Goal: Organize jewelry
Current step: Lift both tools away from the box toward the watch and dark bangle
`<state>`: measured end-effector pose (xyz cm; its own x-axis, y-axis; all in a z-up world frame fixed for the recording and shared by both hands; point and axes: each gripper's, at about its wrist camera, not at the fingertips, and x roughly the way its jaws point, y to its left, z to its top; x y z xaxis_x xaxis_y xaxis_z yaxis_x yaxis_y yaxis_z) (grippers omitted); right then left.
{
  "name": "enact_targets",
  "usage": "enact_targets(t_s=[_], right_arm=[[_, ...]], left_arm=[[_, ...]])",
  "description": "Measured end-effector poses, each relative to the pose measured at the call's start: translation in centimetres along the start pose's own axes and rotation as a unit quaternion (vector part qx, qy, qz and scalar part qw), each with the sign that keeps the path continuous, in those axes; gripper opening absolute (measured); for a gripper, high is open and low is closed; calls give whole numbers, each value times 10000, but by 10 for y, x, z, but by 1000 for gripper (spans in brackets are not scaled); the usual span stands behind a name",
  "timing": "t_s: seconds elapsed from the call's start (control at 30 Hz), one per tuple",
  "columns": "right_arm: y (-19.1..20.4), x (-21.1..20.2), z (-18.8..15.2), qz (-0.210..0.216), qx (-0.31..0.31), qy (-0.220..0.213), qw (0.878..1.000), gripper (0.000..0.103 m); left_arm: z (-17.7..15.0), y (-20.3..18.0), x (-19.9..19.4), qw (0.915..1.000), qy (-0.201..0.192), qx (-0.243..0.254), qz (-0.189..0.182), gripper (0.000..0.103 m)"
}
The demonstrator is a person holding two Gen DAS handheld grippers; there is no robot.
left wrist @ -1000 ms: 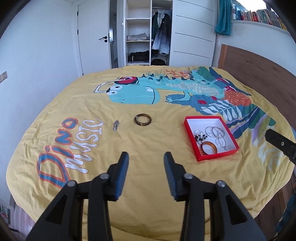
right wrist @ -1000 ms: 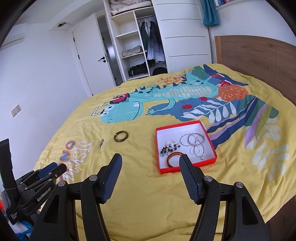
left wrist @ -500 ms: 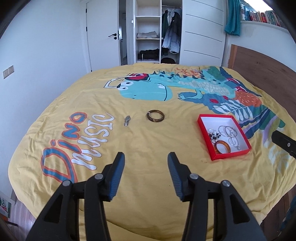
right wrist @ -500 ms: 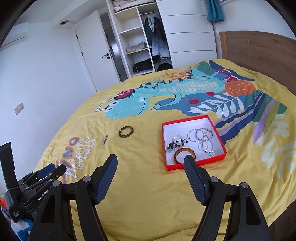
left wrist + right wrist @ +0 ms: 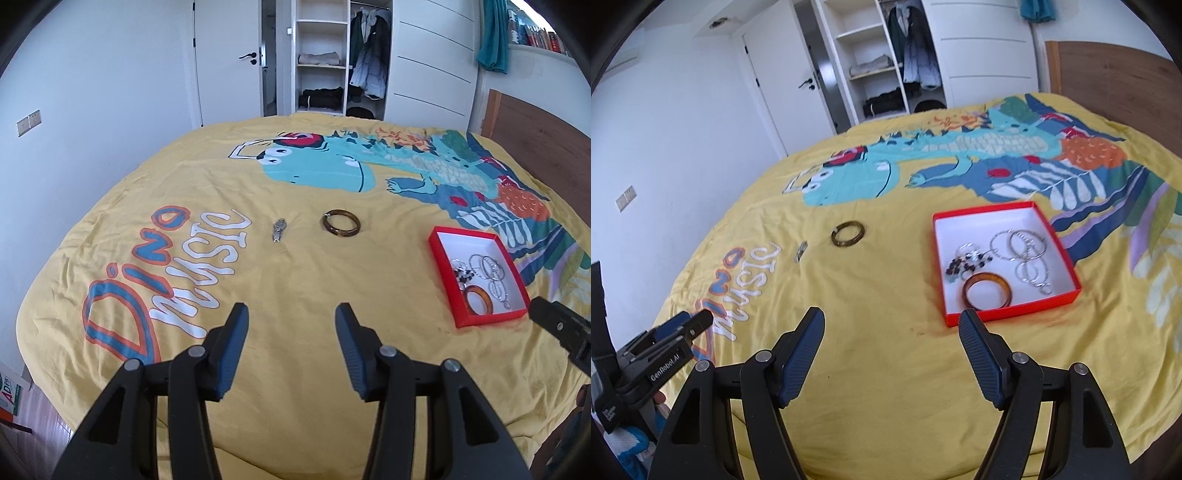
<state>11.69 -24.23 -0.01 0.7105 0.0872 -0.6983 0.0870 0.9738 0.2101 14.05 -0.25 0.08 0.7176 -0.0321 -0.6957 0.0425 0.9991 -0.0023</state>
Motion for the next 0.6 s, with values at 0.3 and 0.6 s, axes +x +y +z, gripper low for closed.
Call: enact_targets(t_s=[0.3,0.6], right_arm=[[14,43,1,58,-154,347,9993,75],[24,82,3,175,-328,653,9972,75]], left_arm=[[7,6,22,9999,78,-83,-71,47],[14,3,47,9995,242,-140,-165,47]])
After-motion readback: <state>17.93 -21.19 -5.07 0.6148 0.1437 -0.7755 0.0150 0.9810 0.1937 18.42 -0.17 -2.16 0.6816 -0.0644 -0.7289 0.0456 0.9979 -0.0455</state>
